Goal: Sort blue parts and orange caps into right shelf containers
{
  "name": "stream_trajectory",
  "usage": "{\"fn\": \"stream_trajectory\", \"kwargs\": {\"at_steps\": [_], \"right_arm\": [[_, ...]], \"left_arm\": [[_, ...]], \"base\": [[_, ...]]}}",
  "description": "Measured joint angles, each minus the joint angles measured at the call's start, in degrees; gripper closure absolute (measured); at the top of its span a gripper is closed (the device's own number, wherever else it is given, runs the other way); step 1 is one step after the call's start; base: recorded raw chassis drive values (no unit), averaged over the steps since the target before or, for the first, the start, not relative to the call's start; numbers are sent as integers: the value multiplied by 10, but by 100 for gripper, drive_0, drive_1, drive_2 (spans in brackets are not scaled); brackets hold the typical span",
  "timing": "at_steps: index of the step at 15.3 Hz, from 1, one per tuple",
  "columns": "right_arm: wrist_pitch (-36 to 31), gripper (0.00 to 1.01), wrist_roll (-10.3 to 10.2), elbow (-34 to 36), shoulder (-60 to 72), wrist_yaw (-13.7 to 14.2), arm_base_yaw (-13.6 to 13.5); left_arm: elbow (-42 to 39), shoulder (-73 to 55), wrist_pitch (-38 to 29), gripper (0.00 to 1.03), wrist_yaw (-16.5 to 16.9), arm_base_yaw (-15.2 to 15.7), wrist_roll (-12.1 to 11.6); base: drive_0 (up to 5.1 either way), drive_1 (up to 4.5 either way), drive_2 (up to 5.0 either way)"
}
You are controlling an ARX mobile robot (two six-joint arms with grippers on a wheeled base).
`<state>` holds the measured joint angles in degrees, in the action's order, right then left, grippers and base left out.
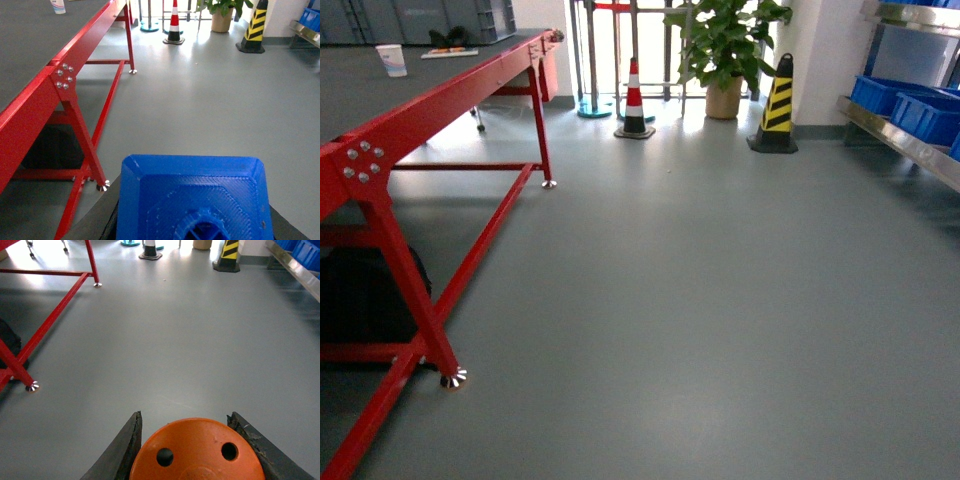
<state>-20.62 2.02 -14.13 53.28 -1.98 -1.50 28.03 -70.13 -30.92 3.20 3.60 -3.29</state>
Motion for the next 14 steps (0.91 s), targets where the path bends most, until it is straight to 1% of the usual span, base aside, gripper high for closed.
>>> {"fn": "stream_trajectory", "kwargs": {"at_steps": [14], "right_arm": [[0, 58, 0, 0, 2, -2, 0]], "left_arm": [[0, -1, -1, 58, -1, 2, 0]], "base": [[-9, 415, -433]]}}
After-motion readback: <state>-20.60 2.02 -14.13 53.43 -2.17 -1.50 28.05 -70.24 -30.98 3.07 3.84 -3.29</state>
